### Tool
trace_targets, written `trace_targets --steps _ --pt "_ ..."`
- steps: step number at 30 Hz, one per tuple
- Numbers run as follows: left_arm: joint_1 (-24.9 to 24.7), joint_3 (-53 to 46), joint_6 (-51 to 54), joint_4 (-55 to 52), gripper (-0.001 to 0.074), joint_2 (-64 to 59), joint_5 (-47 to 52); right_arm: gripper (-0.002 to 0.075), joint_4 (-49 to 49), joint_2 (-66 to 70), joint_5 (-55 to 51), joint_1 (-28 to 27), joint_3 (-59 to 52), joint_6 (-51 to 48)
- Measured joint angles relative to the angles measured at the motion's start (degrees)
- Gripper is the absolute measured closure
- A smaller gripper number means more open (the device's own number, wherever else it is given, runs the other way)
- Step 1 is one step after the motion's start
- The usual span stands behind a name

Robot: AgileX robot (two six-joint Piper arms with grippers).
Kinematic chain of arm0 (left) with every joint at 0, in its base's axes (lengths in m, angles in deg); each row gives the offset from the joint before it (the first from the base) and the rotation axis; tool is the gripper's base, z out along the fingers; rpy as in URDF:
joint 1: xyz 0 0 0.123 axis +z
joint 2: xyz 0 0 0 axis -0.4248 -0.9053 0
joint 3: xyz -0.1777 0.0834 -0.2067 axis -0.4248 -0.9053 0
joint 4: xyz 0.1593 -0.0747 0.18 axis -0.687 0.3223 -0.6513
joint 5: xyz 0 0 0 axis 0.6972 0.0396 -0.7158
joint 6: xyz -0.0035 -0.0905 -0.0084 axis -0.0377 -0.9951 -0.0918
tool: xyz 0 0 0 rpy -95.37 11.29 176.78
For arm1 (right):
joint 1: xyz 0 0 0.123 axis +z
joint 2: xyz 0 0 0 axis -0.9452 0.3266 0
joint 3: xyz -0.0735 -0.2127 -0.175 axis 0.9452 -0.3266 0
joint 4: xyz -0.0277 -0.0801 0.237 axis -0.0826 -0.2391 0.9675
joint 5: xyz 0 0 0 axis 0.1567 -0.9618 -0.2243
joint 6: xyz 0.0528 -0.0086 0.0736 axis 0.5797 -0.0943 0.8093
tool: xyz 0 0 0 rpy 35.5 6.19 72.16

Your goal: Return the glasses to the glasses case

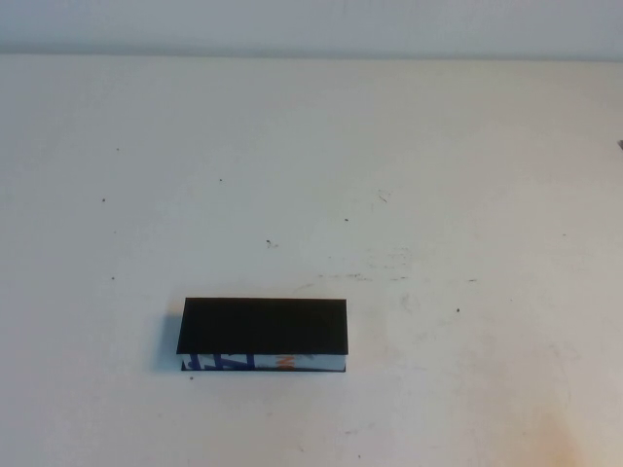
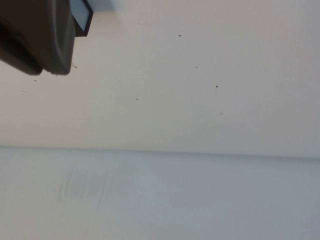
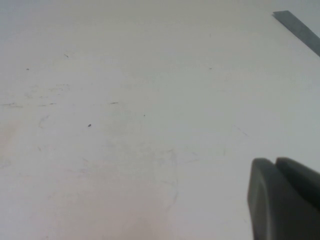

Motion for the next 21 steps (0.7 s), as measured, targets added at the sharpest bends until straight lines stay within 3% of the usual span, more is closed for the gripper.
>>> trace_targets --steps 17,19,21 --pt "0.0 0.0 0.0 0.1 0.0736 0.0 0.0 0.0737 0.0 0.0 0.0 0.0 0.0 0.0" --pt "0.0 0.0 0.0 -5.0 0.0736 -0.1 0.0 0.0737 0.0 0.0 0.0 0.0 0.0 0.0" --pt "0.2 0.0 -0.8 -17.1 0.0736 -0.2 0.6 0.0737 0.0 0.0 0.0 0.0 0.0 0.0"
